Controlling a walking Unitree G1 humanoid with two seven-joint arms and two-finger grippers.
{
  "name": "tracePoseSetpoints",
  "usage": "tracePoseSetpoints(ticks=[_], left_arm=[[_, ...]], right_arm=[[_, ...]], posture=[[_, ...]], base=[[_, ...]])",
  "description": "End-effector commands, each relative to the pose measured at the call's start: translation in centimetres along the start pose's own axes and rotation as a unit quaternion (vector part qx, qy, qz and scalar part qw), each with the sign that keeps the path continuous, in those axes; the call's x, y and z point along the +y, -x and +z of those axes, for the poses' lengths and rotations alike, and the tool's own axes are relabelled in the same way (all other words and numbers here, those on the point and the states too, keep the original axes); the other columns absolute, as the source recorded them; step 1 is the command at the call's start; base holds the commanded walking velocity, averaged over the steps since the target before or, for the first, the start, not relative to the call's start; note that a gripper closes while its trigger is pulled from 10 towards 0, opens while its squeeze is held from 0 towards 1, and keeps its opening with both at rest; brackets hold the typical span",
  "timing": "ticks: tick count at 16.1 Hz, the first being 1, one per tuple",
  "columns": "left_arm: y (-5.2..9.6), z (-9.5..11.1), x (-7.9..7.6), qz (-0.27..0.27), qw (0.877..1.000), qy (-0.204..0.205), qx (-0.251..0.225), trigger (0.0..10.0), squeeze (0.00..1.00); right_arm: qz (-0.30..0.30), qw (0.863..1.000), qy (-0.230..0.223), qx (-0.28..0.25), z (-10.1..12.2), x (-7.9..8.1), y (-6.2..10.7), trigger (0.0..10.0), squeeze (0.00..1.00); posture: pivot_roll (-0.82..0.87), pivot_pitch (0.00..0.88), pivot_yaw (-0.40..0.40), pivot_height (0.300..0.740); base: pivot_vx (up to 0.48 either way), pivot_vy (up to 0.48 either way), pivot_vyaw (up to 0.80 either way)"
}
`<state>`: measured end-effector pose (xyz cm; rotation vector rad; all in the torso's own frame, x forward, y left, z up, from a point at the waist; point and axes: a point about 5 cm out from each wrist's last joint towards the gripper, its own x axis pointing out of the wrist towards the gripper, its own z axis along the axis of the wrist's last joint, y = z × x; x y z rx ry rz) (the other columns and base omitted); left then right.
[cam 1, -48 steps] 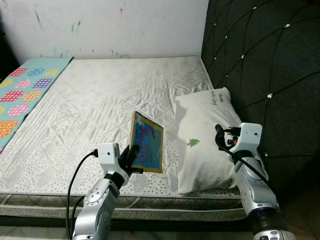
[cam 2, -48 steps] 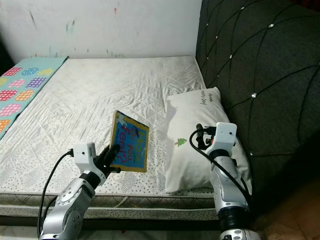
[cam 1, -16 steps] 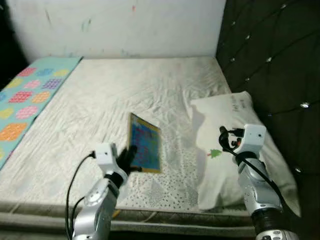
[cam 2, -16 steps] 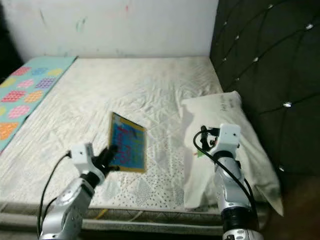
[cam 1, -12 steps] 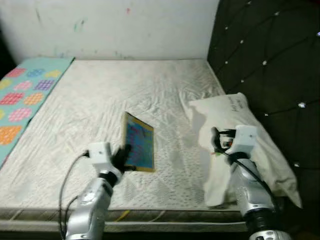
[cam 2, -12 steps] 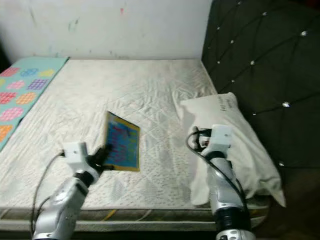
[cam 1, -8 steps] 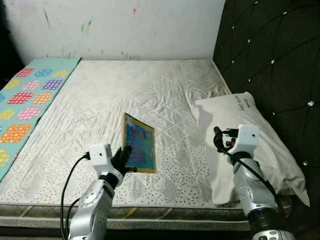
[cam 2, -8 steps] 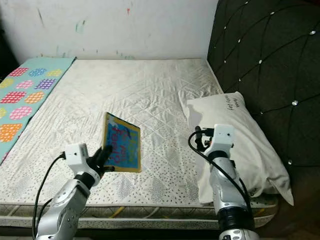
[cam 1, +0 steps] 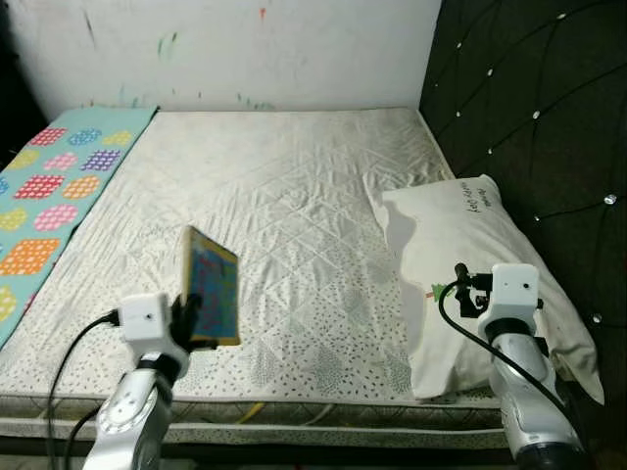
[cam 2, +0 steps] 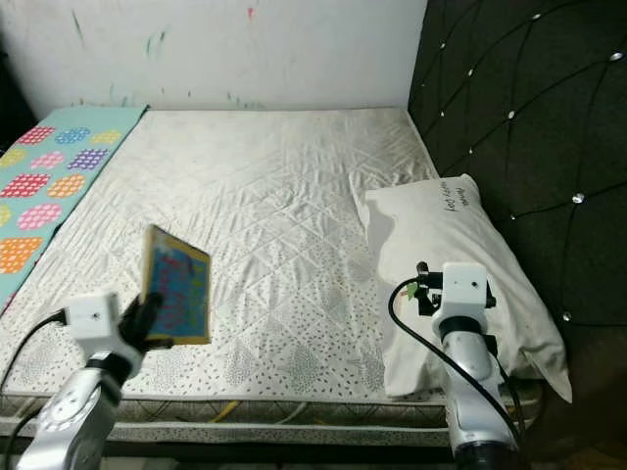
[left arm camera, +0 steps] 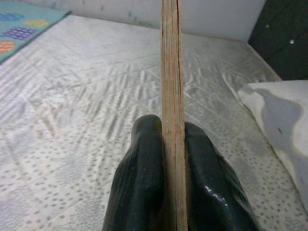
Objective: Clean up the room
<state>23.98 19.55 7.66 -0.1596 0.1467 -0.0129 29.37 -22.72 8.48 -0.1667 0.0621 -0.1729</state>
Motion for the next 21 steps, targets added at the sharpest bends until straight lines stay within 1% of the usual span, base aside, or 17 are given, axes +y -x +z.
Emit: tracePoseSetpoints(ticks=[1, 3, 5, 6, 8, 9, 11, 12, 13, 15, 16, 20, 21], left_arm=[[0.7, 0.6, 0.2, 0.002, 1.0, -0.007, -0.01, 10.0, 0.0], [1.2, 0.3, 0.1, 0.0, 1.0, -0.002, -0.003, 10.0, 0.0], [1.4, 0.2, -0.2, 0.0, 1.0, 0.0, 0.002, 10.0, 0.0], [1.3, -0.1, -0.7, -0.008, 1.0, 0.007, 0.01, 10.0, 0.0], [1.0, 0.1, -1.2, -0.018, 1.0, 0.02, 0.01, 10.0, 0.0], [0.9, 0.1, -1.2, -0.018, 1.0, 0.02, 0.011, 10.0, 0.0], [0.9, 0.1, -1.2, -0.017, 0.999, 0.028, 0.013, 10.0, 0.0], [0.8, 0.1, -1.2, -0.019, 0.999, 0.047, 0.012, 10.0, 0.0], [0.9, 0.2, -1.2, -0.019, 0.998, 0.054, 0.01, 10.0, 0.0], [1.0, 0.3, -1.2, -0.019, 0.999, 0.046, 0.007, 10.0, 0.0], [1.0, 0.2, -1.1, -0.012, 0.999, 0.048, 0.015, 10.0, 0.0], [0.9, 0.2, -1.1, -0.012, 0.999, 0.049, 0.015, 10.0, 0.0], [1.0, 0.3, -1.1, -0.015, 0.999, 0.048, 0.015, 10.0, 0.0]], right_arm=[[0.016, 1.0, -0.016, 0.002, 0.1, -0.3, 0.5, 10.0, 0.0], [0.039, 0.999, -0.036, 0.004, 0.0, -0.1, 1.2, 10.0, 0.0], [0.047, 0.998, -0.033, 0.005, 0.1, 0.1, 1.6, 10.0, 0.0], [0.048, 0.998, -0.048, 0.01, 0.0, 0.3, 1.7, 10.0, 0.0], [0.049, 0.996, -0.068, 0.014, 0.3, 0.7, 1.6, 10.0, 0.0], [0.053, 0.996, -0.068, 0.017, 0.3, 0.8, 1.6, 10.0, 0.0], [0.059, 0.995, -0.072, 0.024, 0.2, 1.1, 1.9, 10.0, 0.0], [0.059, 0.995, -0.072, 0.029, 0.0, 1.1, 2.0, 10.0, 0.0], [0.059, 0.995, -0.071, 0.03, 0.0, 1.1, 2.1, 10.0, 0.0], [0.057, 0.995, -0.07, 0.032, 0.0, 1.0, 2.2, 10.0, 0.0], [0.058, 0.995, -0.074, 0.028, 0.2, 1.0, 2.3, 10.0, 0.0], [0.057, 0.995, -0.076, 0.028, 0.3, 1.0, 2.3, 10.0, 0.0], [0.071, 0.994, -0.082, 0.028, 0.3, 1.5, 2.6, 10.0, 0.0]], posture=[[-0.05, 0.0, 0.037, 0.74], [-0.04, 0.0, 0.036, 0.74], [-0.05, 0.0, 0.036, 0.74], [-0.06, 0.0, 0.042, 0.74], [-0.06, 0.0, 0.044, 0.74], [-0.06, 0.0, 0.044, 0.74], [-0.06, 0.0, 0.044, 0.74], [-0.06, 0.0, 0.044, 0.74], [-0.06, 0.0, 0.042, 0.74], [-0.06, 0.0, 0.043, 0.74], [-0.07, 0.0, 0.047, 0.74], [-0.07, 0.0, 0.047, 0.74], [-0.06, 0.0, 0.052, 0.74]], base=[[0.0, 0.0, 0.0], [0.0, 0.0, 0.0], [0.0, 0.0, 0.0], [0.0, 0.0, 0.0], [0.0, 0.0, 0.0], [0.0, 0.0, 0.0], [0.0, 0.0, -0.8], [0.0, 0.0, 0.0], [0.0, 0.0, 0.0], [0.0, 0.0, 0.0], [0.0, 0.0, 0.0], [0.0, 0.0, 0.0], [0.0, 0.0, 0.0]])
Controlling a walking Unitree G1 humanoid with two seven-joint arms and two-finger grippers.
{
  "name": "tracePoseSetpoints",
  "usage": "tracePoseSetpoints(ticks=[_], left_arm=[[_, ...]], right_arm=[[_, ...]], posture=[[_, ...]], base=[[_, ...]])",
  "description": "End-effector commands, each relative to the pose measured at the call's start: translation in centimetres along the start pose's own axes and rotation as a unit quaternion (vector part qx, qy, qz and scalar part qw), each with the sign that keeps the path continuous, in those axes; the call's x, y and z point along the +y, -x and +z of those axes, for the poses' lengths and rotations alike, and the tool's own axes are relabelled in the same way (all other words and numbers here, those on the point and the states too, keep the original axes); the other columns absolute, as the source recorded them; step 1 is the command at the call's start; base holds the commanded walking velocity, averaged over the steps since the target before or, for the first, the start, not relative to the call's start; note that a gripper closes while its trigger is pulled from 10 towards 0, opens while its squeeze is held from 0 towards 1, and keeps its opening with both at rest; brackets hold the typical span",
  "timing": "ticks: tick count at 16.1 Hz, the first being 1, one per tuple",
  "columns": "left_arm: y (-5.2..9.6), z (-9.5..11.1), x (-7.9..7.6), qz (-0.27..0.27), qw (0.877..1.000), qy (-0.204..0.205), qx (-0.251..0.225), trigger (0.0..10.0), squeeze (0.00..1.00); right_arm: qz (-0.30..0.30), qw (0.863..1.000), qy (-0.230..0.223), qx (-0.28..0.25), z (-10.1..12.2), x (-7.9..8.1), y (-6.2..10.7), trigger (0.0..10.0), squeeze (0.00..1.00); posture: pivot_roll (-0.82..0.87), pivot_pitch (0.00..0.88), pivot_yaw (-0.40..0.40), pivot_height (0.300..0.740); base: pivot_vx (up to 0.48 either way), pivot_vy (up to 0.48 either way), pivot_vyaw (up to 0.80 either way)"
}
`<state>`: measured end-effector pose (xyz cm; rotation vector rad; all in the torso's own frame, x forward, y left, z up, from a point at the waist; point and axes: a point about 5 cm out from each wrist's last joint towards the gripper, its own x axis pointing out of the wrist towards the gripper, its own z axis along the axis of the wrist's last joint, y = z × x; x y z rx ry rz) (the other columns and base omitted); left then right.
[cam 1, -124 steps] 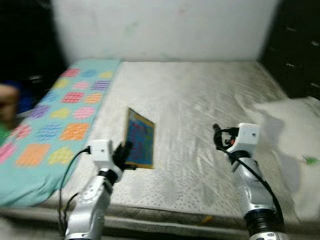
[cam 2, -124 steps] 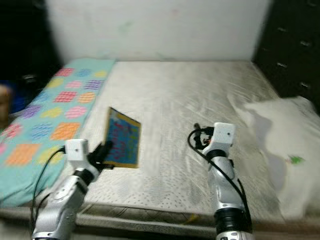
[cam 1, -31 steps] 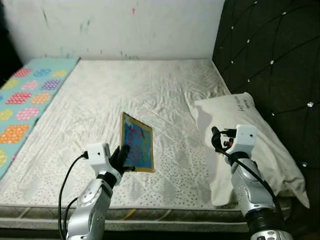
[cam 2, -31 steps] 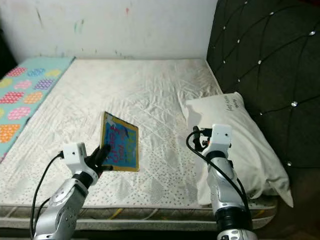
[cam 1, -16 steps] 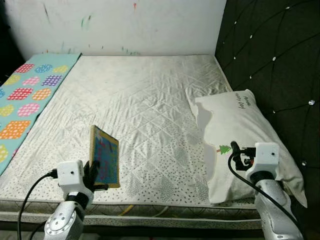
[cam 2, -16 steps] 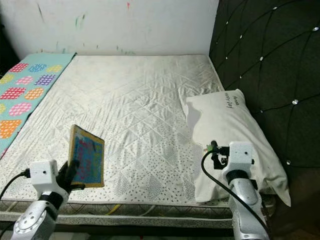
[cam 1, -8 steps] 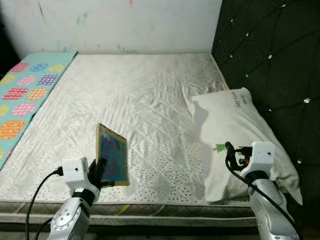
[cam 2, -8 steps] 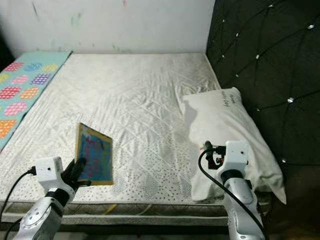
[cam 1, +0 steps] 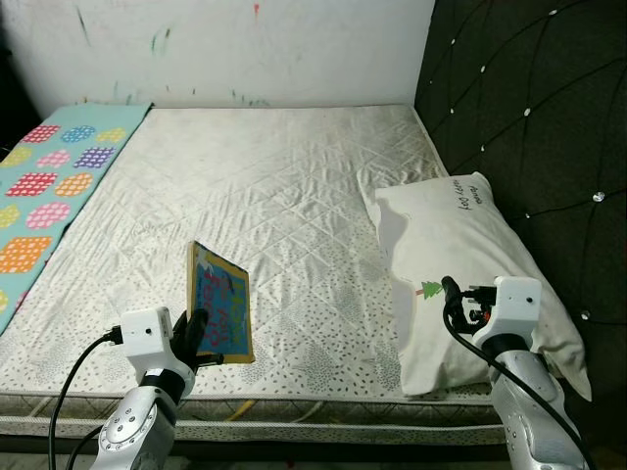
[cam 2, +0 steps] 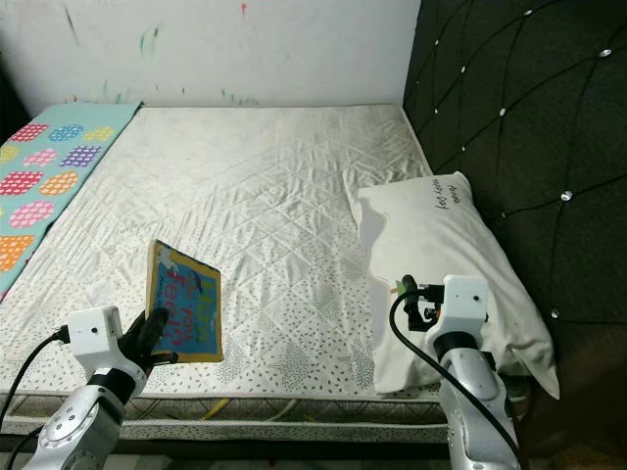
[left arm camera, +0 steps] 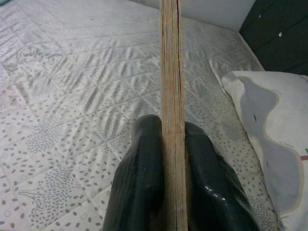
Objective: Clean up the room
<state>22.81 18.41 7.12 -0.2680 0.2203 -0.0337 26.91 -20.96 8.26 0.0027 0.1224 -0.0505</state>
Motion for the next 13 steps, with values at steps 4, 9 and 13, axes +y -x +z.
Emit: tracePoseSetpoints(ticks=[4, 9, 13], left_arm=[[-0.02, 1.13, -0.28, -0.01, 1.0, -0.01, -0.018, 10.0, 0.0], [-0.04, 1.04, -0.32, -0.011, 1.0, -0.009, -0.017, 10.0, 0.0], [-0.31, 1.13, -0.56, -0.02, 1.0, -0.011, -0.021, 10.0, 0.0]], right_arm=[[0.032, 0.999, -0.016, 0.001, 0.15, 1.21, 0.2, 10.0, 0.0], [0.035, 0.999, -0.028, 0.012, -0.05, 1.3, 0.32, 10.0, 0.0], [0.034, 0.999, -0.02, 0.011, 0.04, 1.35, 0.02, 10.0, 0.0]], posture=[[-0.06, 0.0, 0.052, 0.74], [-0.07, 0.0, 0.05, 0.74], [-0.06, 0.0, 0.052, 0.74]], base=[[0.0, 0.0, 0.0], [0.0, 0.0, -0.16], [0.0, 0.0, -0.8]])
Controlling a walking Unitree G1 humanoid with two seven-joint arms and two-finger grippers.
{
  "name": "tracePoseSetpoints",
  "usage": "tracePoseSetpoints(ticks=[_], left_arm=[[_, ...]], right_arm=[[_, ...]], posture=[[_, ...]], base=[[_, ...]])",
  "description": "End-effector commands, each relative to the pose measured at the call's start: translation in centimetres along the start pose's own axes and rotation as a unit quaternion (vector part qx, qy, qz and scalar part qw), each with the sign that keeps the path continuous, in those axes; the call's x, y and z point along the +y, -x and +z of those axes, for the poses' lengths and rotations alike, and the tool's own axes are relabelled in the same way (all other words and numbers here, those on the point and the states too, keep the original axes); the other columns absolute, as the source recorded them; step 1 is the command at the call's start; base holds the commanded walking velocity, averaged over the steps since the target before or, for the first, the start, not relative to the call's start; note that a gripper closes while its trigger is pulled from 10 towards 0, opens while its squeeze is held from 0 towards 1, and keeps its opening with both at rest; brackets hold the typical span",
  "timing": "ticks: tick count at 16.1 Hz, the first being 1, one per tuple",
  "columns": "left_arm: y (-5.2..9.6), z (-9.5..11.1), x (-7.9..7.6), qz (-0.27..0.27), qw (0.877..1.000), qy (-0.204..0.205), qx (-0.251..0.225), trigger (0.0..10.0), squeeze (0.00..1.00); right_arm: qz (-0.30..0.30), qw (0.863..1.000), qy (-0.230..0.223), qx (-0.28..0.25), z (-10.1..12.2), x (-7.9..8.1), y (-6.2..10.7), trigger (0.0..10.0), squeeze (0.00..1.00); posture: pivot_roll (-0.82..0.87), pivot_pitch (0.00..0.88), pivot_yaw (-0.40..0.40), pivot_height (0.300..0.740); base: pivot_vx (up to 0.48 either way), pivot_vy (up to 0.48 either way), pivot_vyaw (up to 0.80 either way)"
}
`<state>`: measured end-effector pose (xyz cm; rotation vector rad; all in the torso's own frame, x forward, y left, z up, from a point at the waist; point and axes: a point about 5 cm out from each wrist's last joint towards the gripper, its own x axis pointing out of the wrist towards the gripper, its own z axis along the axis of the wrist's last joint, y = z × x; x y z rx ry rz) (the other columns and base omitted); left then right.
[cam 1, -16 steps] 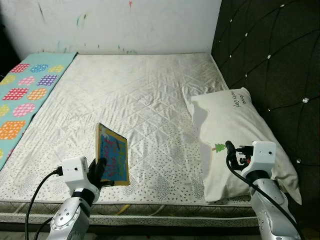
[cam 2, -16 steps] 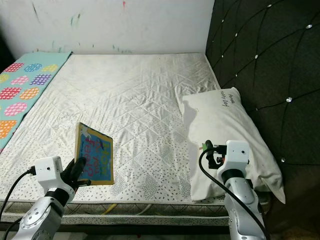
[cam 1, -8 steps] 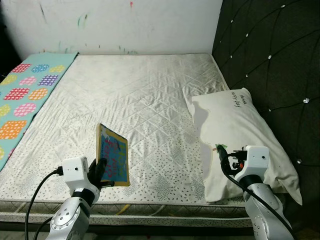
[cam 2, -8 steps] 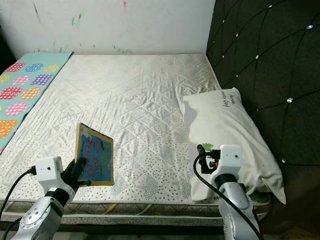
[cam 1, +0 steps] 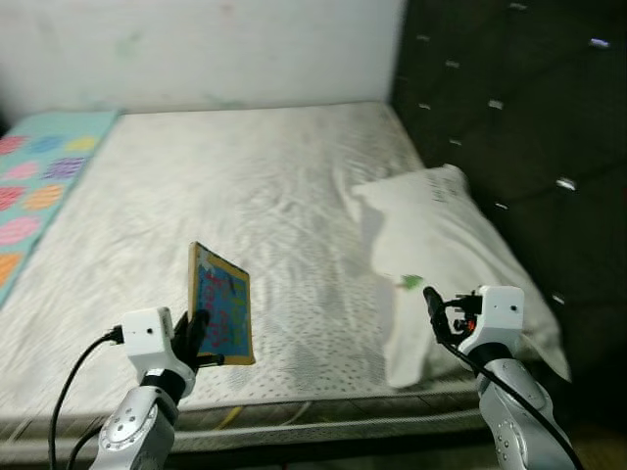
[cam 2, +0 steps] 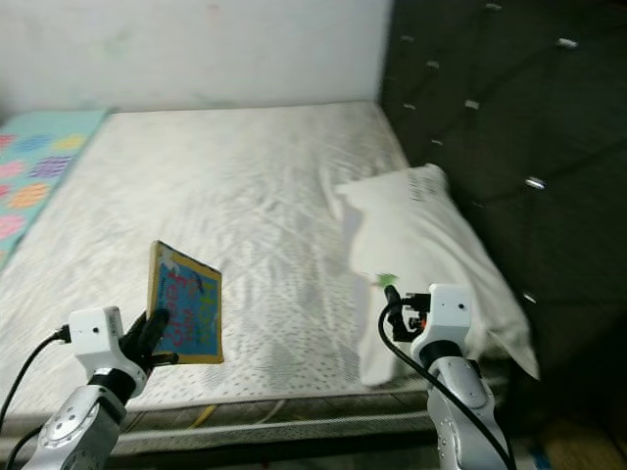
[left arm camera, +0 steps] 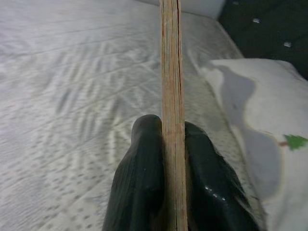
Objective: Clean up the room
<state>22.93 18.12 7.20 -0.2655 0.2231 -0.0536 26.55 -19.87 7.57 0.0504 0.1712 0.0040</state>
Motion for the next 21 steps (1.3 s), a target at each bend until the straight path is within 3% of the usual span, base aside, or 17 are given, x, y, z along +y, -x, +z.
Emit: tracePoseSetpoints(ticks=[1, 21], left_arm=[[-0.2, 1.2, -0.3, -0.011, 1.0, -0.013, -0.025, 10.0, 0.0], [-0.4, 1.3, -0.5, -0.007, 0.999, -0.01, -0.03, 10.0, 0.0]], right_arm=[[0.005, 1.0, 0.001, -0.015, 0.8, 0.3, -0.3, 10.0, 0.0], [0.036, 0.999, 0.002, -0.01, 0.5, 1.4, -0.2, 10.0, 0.0]], posture=[[-0.06, 0.0, 0.052, 0.74], [-0.06, 0.002, 0.045, 0.74]], base=[[0.0, 0.0, -0.57], [0.0, 0.0, 0.0]])
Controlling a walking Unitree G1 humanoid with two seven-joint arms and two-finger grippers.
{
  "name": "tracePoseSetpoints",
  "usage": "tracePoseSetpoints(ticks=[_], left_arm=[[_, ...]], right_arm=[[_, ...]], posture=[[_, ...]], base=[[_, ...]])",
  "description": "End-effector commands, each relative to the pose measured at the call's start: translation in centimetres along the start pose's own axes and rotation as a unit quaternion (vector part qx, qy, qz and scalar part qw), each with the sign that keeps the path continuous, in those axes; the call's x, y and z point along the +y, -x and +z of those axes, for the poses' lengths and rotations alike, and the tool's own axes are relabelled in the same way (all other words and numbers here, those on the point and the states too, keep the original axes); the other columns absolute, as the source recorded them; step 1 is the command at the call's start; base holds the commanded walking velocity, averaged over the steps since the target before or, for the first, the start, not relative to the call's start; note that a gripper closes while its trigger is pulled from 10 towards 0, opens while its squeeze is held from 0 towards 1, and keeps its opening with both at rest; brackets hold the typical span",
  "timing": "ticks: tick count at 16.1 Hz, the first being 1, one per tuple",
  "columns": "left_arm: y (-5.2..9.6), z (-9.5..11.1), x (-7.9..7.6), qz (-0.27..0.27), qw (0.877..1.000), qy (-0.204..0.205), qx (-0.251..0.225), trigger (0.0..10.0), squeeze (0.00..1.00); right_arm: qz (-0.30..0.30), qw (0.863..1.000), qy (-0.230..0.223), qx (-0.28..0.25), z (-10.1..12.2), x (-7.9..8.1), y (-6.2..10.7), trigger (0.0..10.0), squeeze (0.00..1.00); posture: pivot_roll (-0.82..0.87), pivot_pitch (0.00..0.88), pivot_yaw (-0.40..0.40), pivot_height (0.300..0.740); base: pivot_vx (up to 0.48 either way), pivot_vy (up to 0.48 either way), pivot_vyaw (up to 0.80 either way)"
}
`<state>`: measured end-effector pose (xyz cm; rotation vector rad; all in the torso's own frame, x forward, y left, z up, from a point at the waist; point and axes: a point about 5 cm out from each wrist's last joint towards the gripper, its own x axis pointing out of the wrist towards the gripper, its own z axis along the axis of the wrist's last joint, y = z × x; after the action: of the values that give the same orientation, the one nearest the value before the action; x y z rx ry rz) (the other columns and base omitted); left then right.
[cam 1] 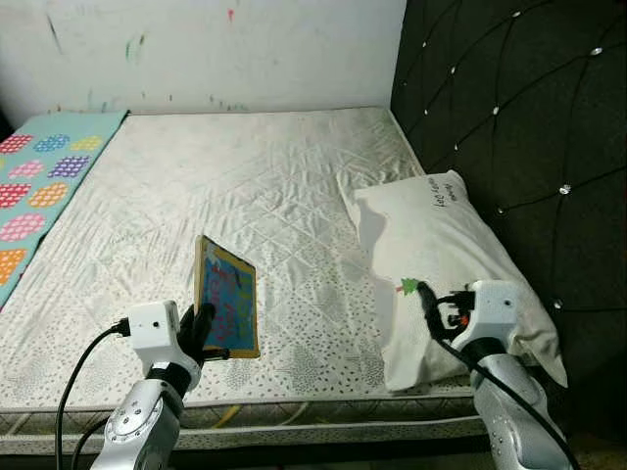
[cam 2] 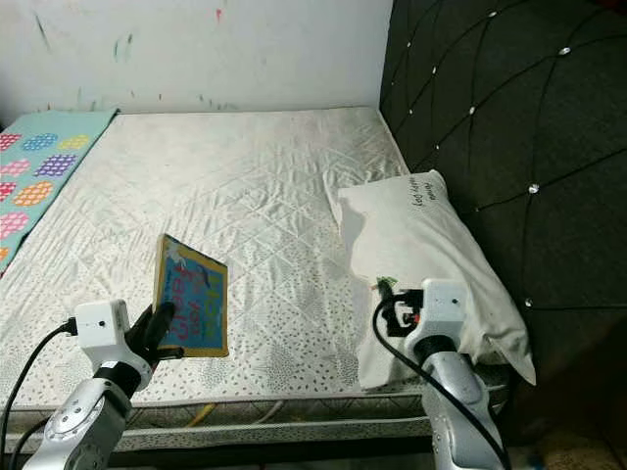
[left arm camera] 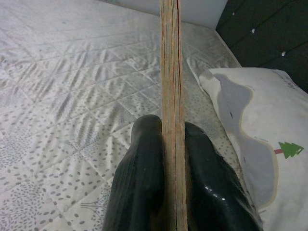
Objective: Clean up the room
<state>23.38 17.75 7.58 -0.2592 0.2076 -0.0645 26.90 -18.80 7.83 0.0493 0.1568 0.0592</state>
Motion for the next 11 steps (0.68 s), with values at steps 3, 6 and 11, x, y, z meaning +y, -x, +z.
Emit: tracePoseSetpoints(ticks=[3, 6, 11], left_arm=[[0.66, 0.76, 0.79, 0.016, 1.0, -0.007, -0.018, 10.0, 0.0], [0.52, 0.7, 0.65, 0.015, 1.0, -0.008, -0.016, 10.0, 0.0], [0.38, 0.88, 0.67, 0.014, 1.0, -0.014, -0.017, 10.0, 0.0]], right_arm=[[0.008, 1.0, 0.005, 0.005, -0.28, 0.1, 0.76, 10.0, 0.0], [0.008, 1.0, 0.007, 0.005, -0.24, 0.02, 0.65, 10.0, 0.0], [0.015, 1.0, 0.005, 0.003, -0.2, 0.33, 0.63, 10.0, 0.0]], posture=[[-0.06, 0.012, 0.041, 0.74], [-0.06, 0.014, 0.043, 0.74], [-0.06, 0.02, 0.051, 0.74]], base=[[0.0, 0.0, 0.0], [0.0, 0.0, 0.0], [0.0, 0.0, 0.0]])
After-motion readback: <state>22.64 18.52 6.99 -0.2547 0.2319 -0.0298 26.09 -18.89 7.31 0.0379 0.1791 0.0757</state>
